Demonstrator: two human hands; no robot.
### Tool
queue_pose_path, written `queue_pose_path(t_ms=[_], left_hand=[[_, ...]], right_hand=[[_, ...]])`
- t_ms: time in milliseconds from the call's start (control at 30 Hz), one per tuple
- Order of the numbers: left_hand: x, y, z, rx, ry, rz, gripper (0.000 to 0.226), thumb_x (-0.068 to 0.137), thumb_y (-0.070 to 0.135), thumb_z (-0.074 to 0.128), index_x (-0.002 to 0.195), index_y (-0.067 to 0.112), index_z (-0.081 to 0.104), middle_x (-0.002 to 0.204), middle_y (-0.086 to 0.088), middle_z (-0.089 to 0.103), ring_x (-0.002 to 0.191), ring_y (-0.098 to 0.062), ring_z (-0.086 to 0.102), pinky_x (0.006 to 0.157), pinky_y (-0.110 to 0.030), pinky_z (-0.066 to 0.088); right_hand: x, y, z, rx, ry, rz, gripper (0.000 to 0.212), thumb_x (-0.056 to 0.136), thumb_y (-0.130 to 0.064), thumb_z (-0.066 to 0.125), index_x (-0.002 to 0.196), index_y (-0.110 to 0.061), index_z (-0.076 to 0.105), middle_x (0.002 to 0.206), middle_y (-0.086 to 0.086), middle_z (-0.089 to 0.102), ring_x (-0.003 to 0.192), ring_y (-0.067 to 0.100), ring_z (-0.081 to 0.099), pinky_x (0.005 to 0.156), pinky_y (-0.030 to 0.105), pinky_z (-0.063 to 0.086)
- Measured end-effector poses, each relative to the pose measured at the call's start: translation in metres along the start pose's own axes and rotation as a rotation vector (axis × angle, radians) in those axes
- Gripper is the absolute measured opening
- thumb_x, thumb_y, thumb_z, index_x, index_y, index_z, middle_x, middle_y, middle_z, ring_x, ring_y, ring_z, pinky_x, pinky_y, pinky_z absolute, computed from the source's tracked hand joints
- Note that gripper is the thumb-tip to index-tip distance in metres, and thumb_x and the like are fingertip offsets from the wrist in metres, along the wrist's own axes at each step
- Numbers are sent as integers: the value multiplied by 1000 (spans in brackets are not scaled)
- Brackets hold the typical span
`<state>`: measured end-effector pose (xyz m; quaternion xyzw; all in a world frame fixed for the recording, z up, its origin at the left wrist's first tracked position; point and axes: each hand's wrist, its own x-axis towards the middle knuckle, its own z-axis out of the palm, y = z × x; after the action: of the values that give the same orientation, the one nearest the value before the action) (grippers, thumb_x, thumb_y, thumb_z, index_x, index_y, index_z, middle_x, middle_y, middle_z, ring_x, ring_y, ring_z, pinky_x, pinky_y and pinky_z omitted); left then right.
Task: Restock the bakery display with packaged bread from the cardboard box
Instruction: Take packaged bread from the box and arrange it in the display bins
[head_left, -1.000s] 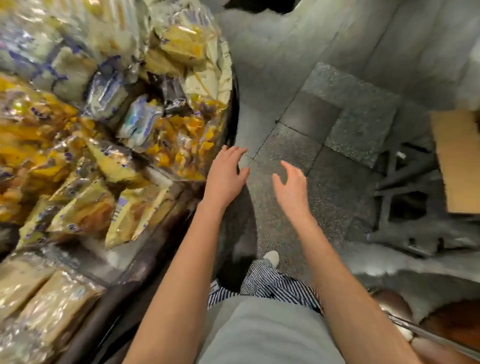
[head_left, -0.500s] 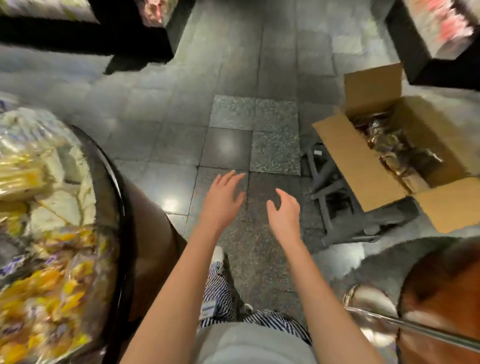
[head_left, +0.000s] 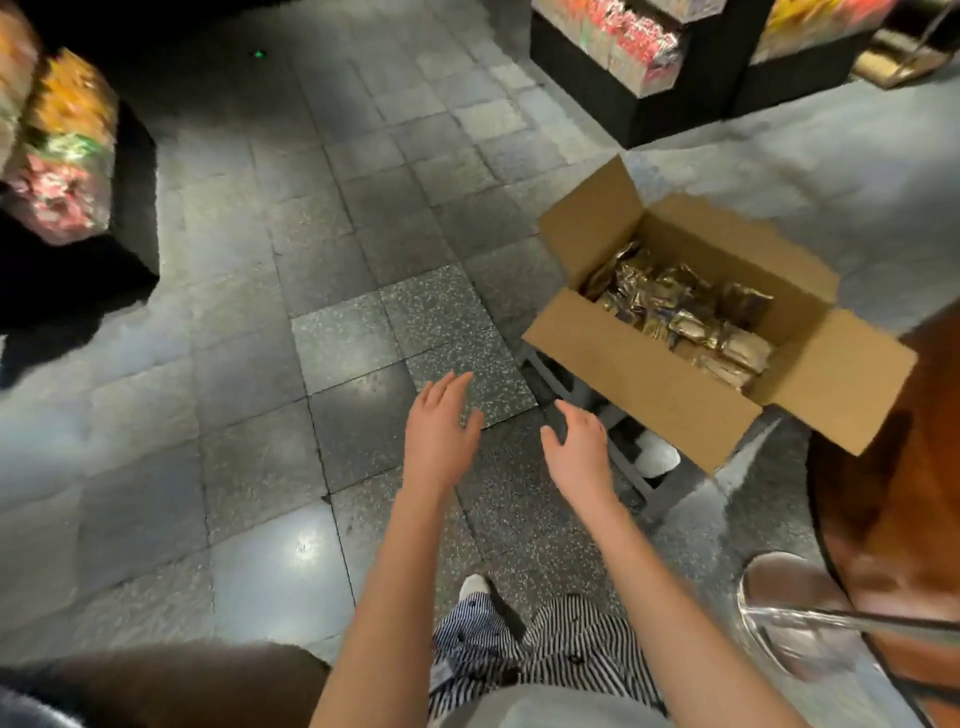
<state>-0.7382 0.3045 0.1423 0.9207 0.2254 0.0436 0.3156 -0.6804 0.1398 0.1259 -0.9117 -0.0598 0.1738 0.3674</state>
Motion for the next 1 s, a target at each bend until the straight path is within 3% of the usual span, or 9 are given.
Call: queue_pose_path(t_ms=[100,233,500,633,1000], left_hand=[[42,7,6,24,-16,-33,49,100,28,52,147,20,43,154,-5,40,145,-28,28,117,-48,28],[96,31,30,96,-125,60,53,101,31,50,150,19,36,160,-8,29,148,-31,18,120,-47,21],[199,102,100,199,-261,188,57,99,32,54,150,16,36,160,-8,29,149,-30,17,120,-48,22],[255,154,139,218,-319,164,55,99,28,53,148,9,38,158,-10,30,146,-33,21,119,-48,23],[342,250,260,154,-525,143,49,100,25,53,147,21,42,153,-4,39,144,-27,27,117,-47,30]], right_hand=[[24,-2,-2,-28,36,22,48,102,-30,48,147,-14,39,147,10,41,145,30,21,117,46,26],[63,5,-16,-88,111,51,52,103,-33,46,150,-15,34,150,10,36,145,30,22,118,46,25],[169,51,-71,-28,158,290,55,102,-32,46,153,-19,28,159,13,18,147,35,15,118,47,23],[230,77,-118,34,150,352,56,102,-29,47,153,-20,28,161,11,16,149,33,13,120,47,21],[331,197,-212,50,110,613,56,100,-36,50,152,-23,32,159,14,25,149,33,17,119,48,20]])
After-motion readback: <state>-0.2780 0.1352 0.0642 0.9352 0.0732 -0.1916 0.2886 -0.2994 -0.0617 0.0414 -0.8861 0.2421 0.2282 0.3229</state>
